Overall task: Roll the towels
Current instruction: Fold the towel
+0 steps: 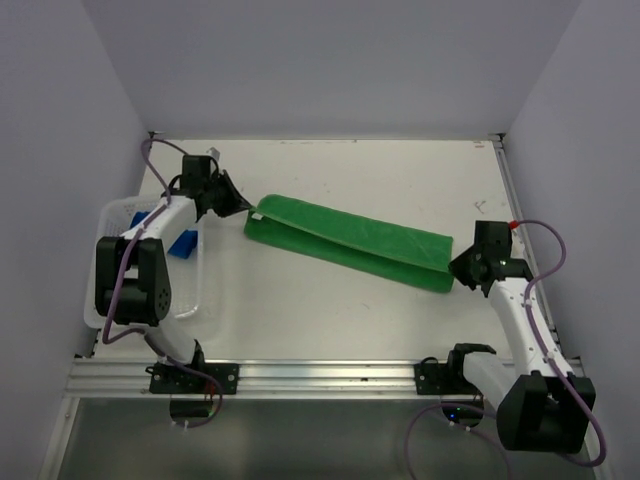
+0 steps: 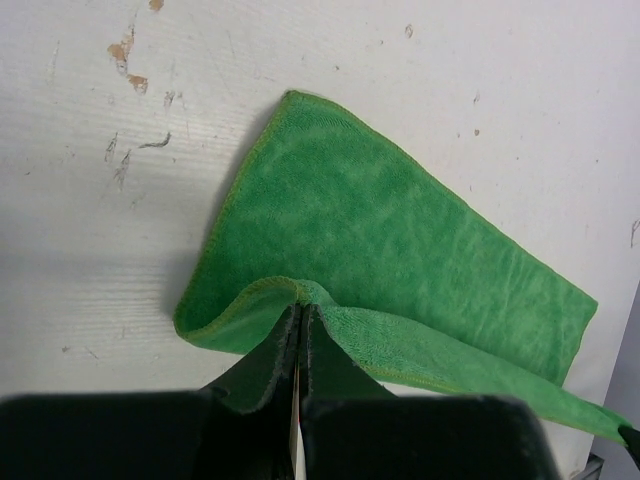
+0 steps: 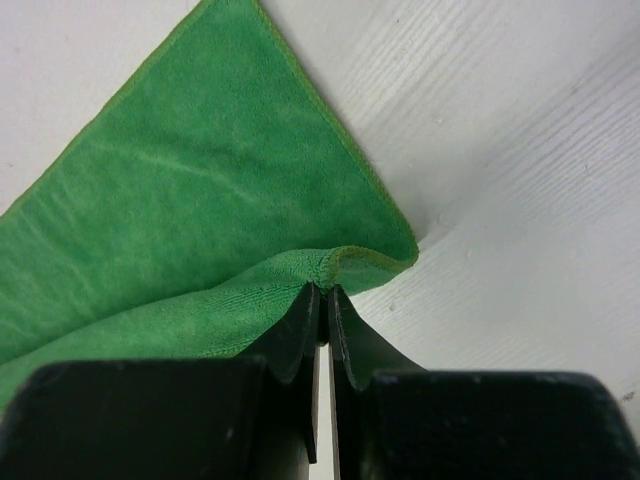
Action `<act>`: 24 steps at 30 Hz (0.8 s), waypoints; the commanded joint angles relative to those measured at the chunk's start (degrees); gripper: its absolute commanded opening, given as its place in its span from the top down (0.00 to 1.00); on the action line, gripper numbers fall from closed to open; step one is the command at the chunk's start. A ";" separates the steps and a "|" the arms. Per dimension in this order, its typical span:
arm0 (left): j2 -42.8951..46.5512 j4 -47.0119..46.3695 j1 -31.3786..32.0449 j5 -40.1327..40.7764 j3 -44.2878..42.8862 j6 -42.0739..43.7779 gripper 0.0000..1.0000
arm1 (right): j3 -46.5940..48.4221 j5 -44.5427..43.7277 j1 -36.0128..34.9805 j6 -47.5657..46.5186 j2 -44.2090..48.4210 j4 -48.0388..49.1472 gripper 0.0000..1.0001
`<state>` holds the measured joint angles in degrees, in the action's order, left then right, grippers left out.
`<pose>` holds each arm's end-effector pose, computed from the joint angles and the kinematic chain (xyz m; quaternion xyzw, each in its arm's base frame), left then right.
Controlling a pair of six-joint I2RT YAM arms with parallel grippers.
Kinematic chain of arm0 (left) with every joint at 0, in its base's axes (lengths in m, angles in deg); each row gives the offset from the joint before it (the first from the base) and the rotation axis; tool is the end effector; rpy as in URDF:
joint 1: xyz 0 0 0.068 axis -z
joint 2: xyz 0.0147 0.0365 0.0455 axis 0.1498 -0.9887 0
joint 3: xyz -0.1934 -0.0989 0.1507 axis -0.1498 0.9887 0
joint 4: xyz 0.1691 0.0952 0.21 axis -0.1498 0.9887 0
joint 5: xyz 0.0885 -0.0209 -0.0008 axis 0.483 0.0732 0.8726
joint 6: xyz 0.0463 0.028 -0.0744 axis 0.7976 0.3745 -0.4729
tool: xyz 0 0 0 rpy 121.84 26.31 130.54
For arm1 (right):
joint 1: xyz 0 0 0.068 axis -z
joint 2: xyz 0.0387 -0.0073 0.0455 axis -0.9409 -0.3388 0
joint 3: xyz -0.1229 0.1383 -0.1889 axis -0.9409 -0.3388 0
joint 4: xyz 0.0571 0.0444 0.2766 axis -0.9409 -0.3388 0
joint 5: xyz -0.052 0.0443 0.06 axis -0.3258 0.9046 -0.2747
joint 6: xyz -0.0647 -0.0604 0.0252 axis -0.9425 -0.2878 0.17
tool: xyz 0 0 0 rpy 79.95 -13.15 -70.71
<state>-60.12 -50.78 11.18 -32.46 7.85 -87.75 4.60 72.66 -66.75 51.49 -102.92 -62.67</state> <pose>0.4144 -0.0440 0.1672 -0.2080 0.8952 -0.2575 0.2983 0.2396 -0.0247 0.1775 0.4349 0.8470 0.0602 0.2996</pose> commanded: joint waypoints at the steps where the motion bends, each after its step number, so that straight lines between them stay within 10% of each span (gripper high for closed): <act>1: -0.98 -1.34 0.68 -0.26 -3.01 0.26 1.00 | 2.81 -2.95 0.86 0.75 -1.66 3.27 1.00; 24: -6.96 0.77 1.91 2.73 -9.78 1.14 1.00 | 6.41 -0.84 3.24 1.28 -11.51 9.25 1.00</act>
<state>-66.31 -49.93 12.93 -30.60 1.01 -87.71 8.70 72.05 -64.04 51.95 -113.39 -55.79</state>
